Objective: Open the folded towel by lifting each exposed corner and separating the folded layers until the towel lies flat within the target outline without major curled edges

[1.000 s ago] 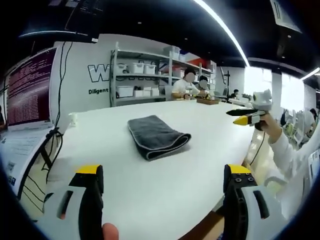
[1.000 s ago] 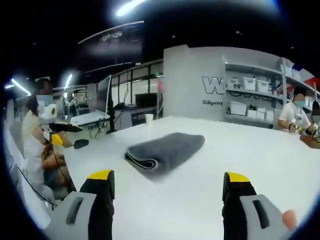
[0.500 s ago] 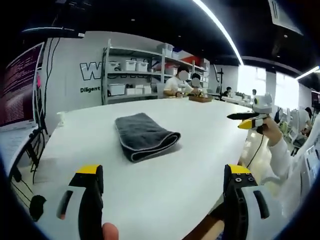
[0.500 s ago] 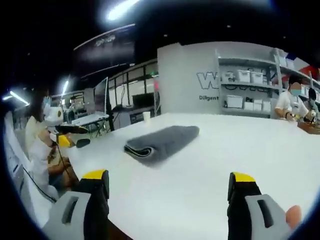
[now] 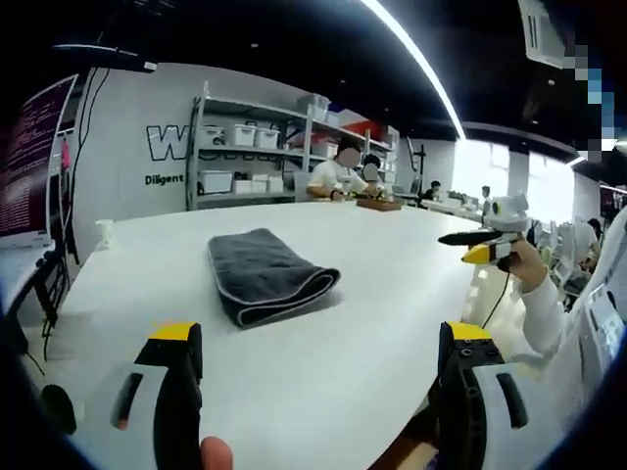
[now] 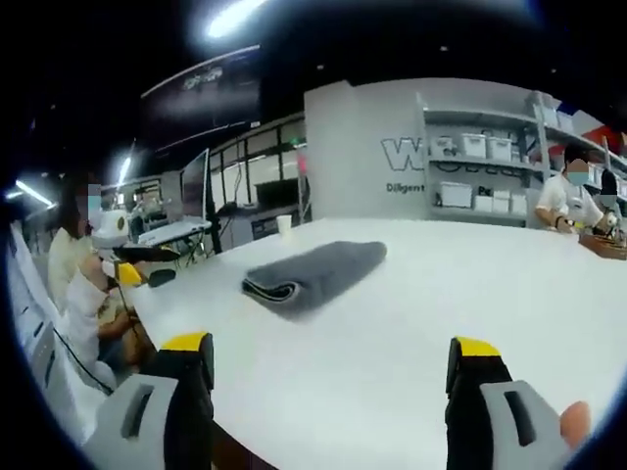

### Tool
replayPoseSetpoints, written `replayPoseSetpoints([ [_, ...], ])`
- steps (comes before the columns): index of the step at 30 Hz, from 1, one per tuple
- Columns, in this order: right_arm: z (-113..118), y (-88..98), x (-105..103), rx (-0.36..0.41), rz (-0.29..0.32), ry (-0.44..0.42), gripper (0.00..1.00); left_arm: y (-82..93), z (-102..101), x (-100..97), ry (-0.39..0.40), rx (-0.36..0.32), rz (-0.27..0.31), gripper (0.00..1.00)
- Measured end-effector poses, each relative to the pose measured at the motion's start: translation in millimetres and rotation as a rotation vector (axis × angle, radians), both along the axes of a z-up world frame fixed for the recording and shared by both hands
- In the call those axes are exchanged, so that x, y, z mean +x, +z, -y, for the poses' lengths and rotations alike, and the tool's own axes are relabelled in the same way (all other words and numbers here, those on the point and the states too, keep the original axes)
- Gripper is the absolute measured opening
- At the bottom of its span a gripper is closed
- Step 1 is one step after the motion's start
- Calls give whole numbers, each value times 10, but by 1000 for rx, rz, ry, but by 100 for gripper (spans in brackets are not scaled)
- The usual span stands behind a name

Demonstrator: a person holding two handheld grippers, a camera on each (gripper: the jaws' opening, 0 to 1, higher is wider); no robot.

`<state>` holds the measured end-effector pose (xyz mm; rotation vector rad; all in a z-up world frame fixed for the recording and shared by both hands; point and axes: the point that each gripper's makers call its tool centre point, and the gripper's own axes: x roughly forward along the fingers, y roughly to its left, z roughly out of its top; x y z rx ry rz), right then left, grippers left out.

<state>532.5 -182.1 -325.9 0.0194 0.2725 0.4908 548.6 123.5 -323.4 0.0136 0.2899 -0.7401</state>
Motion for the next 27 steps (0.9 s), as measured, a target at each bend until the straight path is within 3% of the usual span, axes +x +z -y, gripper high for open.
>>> replayPoseSetpoints([
  [8, -10, 57, -5, -3, 21, -27, 99, -16, -36, -2, 6, 12, -7, 99],
  [16, -43, 78, 11, -83, 1, -35, 99, -20, -118, -6, 20, 23, -15, 99],
  [22, -264, 202, 79, -129, 10, 0, 99, -53, -173, -47, 18, 38, -42, 99],
  [27, -472, 180, 243, -198, -9, 32, 98, -20, -291, -95, 35, 62, -38, 99],
])
